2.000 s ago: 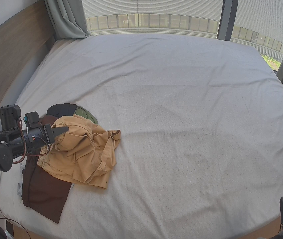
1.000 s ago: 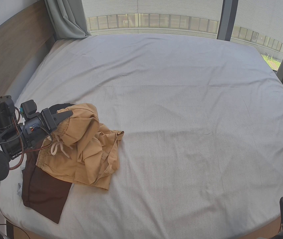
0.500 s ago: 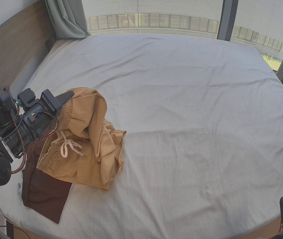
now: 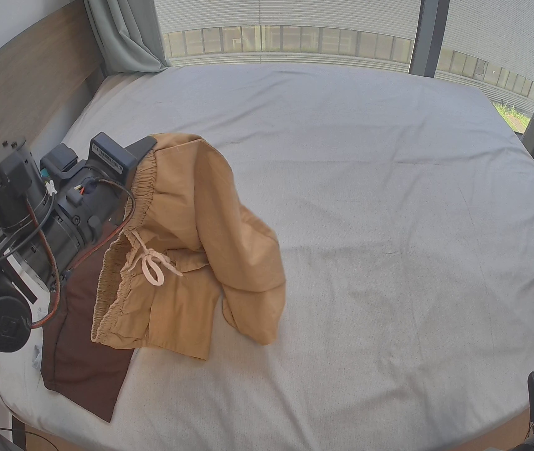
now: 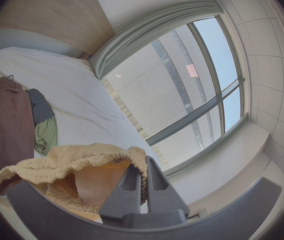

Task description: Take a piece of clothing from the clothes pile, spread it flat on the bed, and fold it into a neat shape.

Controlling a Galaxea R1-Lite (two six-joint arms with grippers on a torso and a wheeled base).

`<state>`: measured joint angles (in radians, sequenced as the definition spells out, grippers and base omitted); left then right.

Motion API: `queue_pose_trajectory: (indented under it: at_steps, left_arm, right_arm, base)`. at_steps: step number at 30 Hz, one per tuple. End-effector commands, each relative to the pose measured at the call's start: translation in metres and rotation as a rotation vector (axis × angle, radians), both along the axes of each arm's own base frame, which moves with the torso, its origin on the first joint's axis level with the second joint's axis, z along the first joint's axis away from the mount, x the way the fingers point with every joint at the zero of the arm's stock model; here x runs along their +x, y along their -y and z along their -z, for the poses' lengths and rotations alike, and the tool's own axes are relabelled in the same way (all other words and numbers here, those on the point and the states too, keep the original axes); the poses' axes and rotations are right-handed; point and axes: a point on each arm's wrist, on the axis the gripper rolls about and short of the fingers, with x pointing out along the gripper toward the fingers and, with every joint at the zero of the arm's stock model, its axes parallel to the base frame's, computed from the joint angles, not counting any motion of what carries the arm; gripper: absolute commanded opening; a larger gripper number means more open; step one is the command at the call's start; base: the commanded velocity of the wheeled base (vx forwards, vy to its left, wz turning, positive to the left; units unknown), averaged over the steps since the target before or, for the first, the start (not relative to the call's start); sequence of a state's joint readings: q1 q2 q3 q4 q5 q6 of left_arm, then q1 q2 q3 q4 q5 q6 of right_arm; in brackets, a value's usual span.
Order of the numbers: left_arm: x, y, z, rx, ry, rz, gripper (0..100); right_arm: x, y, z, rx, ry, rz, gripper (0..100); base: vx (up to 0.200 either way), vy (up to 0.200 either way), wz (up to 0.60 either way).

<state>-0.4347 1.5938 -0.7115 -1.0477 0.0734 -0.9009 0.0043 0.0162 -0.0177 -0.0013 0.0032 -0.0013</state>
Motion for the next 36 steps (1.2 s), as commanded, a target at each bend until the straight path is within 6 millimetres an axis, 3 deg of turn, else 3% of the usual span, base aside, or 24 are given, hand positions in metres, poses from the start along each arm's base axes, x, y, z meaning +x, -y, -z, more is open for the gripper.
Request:
queue_pose_trajectory:
  at_steps: [1, 14, 26, 31, 36]
  left_arm:
    - [-0.002, 0.012, -0.007, -0.021, 0.019, 0.0, 0]
    - [-0.013, 0.046, -0.023, -0.055, 0.047, 0.063, 0]
    - [-0.007, 0.085, -0.029, -0.056, 0.04, 0.149, 0]
    - [-0.012, 0.114, -0.037, -0.054, 0.031, 0.228, 0]
    - [-0.015, 0.141, -0.025, -0.029, -0.001, 0.287, 0]
  right_arm:
    - [0.001, 0.0, 0.005, 0.0, -0.01, 0.0, 100]
    - [0.001, 0.0, 0.005, 0.0, -0.01, 0.0, 100]
    - [0.001, 0.0, 0.005, 0.0, -0.012, 0.0, 100]
    - [0.001, 0.0, 0.005, 0.0, -0.01, -0.002, 100]
    - [0.001, 0.0, 0.005, 0.0, -0.01, 0.0, 100]
  base:
    - [0.0, 0.0, 0.0]
    - [0.0, 0.0, 0.0]
    - [0.0, 0.0, 0.0]
    - [0.0, 0.0, 0.0]
    - [0.0, 0.0, 0.0]
